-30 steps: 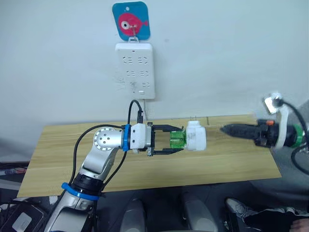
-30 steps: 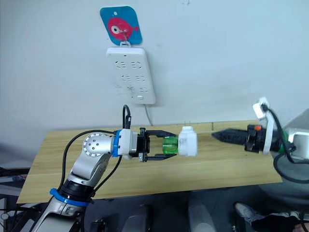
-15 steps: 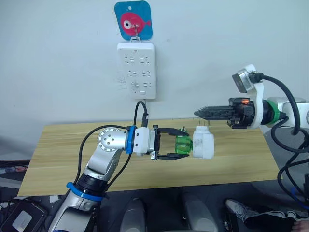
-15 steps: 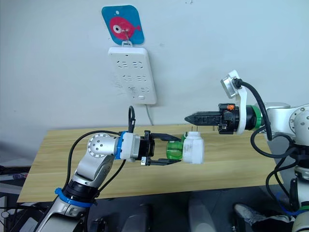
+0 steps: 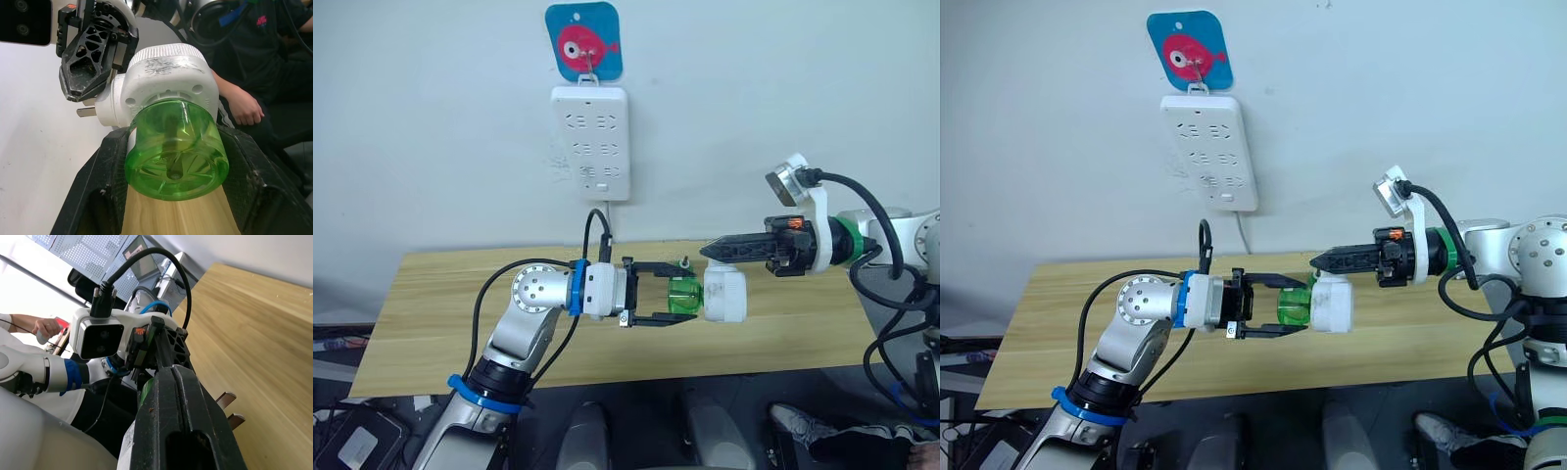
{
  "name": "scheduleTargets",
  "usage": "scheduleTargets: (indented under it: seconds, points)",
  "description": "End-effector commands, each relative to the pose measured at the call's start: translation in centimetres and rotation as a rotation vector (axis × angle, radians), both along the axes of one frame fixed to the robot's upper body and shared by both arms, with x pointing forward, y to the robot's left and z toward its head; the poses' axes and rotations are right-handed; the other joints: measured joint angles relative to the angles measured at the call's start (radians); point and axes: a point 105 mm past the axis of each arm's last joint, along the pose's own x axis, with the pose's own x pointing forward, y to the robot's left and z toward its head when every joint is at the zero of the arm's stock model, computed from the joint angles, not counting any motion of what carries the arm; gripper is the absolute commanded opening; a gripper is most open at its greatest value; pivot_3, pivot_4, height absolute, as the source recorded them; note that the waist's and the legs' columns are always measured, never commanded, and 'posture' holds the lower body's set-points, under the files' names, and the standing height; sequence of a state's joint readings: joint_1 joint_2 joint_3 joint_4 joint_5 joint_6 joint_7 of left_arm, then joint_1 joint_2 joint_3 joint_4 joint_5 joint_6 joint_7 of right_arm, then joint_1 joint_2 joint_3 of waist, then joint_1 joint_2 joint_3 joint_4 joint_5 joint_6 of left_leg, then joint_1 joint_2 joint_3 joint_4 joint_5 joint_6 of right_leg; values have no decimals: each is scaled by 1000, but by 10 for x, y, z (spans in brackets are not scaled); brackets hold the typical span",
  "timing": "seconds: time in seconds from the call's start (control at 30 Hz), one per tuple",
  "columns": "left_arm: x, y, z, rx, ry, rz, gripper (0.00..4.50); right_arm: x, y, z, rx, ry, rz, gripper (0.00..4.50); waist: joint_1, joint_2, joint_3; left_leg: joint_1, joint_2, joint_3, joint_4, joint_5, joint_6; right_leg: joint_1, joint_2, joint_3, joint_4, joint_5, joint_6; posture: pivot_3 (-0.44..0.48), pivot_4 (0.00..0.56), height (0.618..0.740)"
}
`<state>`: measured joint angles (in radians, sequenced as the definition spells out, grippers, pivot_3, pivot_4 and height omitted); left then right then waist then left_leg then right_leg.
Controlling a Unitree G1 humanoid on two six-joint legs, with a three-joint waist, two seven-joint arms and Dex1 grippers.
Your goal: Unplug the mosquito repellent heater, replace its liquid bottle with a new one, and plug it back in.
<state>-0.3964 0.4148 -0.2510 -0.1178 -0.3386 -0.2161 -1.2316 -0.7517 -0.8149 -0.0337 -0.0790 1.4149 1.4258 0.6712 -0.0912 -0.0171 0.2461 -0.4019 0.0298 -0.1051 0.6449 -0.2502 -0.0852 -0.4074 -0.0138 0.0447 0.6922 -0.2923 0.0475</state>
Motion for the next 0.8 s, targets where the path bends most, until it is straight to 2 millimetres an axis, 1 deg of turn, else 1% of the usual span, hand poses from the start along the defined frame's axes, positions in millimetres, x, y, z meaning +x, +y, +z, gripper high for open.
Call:
scheduleTargets:
  seconds: [0.03, 0.47, 0.8]
  points:
    - [-7, -3, 19, -69, -89, -27, 2253, -3, -1, -10, -44, 27, 5, 0, 0, 0, 0, 0, 0, 0, 0, 0, 0, 0, 0, 0, 0, 0, 0, -151, 215, 725]
    - [-7, -3, 23, -94, -124, -20, 2253, -8, 2, -26, -97, 87, 26, 0, 1, 0, 0, 0, 0, 0, 0, 0, 0, 0, 0, 0, 0, 0, 0, -139, 211, 725]
    - [-7, -4, 23, -98, -134, -20, 2253, -6, 1, -34, -129, 92, 8, 0, 1, 0, 0, 0, 0, 0, 0, 0, 0, 0, 0, 0, 0, 0, 0, -132, 207, 725]
